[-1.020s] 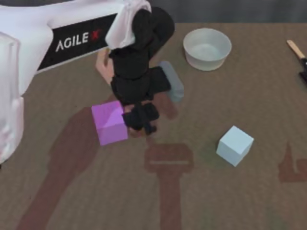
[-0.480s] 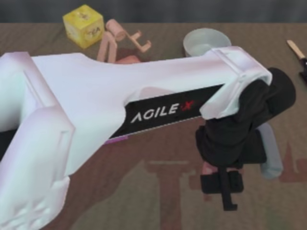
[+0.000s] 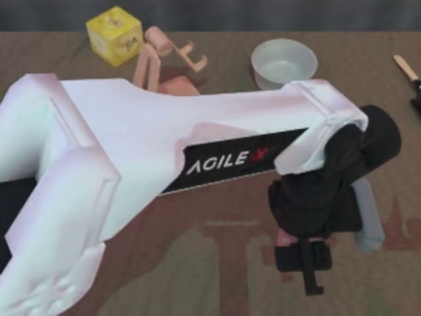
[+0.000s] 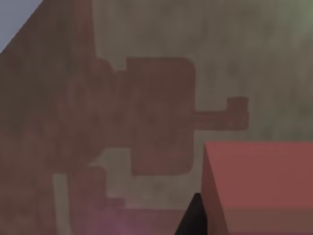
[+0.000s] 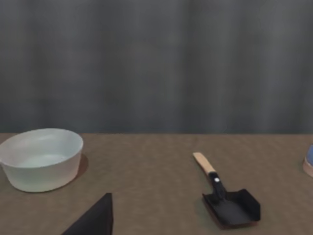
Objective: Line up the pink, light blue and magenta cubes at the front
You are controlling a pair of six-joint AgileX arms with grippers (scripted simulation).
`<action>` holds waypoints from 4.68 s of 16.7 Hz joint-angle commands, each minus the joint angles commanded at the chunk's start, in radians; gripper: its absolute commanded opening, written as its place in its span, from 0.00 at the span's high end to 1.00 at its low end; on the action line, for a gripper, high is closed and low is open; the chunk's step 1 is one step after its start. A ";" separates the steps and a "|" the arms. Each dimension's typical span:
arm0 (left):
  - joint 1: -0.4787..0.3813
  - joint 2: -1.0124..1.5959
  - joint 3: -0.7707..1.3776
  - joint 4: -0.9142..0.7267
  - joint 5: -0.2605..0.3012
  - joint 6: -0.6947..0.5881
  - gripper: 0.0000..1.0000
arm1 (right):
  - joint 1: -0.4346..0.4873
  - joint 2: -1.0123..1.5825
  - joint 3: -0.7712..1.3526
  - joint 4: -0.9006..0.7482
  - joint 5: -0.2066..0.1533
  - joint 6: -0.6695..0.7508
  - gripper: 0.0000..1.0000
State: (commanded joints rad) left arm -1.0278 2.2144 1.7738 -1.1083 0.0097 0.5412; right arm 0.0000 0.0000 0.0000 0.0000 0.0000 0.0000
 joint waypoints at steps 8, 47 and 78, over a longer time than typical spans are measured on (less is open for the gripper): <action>-0.007 0.056 -0.097 0.158 0.001 0.002 1.00 | 0.000 0.000 0.000 0.000 0.000 0.000 0.00; 0.025 -0.047 0.032 -0.057 -0.002 -0.007 0.00 | 0.010 0.027 0.027 -0.019 -0.001 -0.006 0.00; 1.048 -2.214 -1.774 1.108 -0.010 -0.541 0.00 | 0.456 2.010 1.512 -1.073 0.002 -0.368 0.00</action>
State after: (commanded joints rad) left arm 0.0200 0.0000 0.0000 0.0000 0.0000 0.0000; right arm 0.4565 2.0099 1.5123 -1.0731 0.0015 -0.3680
